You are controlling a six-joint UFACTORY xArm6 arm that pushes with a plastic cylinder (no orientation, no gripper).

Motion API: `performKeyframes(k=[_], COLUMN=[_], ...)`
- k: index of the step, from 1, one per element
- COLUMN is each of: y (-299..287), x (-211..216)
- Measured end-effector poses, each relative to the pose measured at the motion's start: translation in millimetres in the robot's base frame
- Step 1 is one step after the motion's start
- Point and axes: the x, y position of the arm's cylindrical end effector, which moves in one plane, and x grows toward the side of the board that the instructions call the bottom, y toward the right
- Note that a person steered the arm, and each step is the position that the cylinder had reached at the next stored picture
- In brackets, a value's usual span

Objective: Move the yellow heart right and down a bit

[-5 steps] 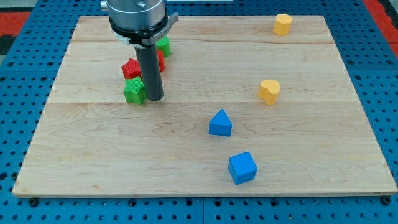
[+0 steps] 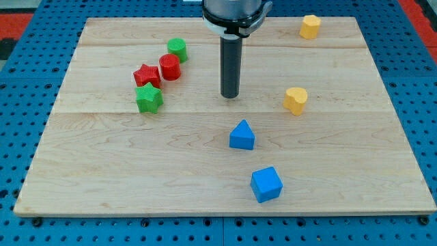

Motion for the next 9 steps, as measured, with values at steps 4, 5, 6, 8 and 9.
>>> performKeyframes(k=[4, 5, 6, 8, 9], y=[80, 91, 134, 175, 185], x=[28, 4, 16, 8, 57])
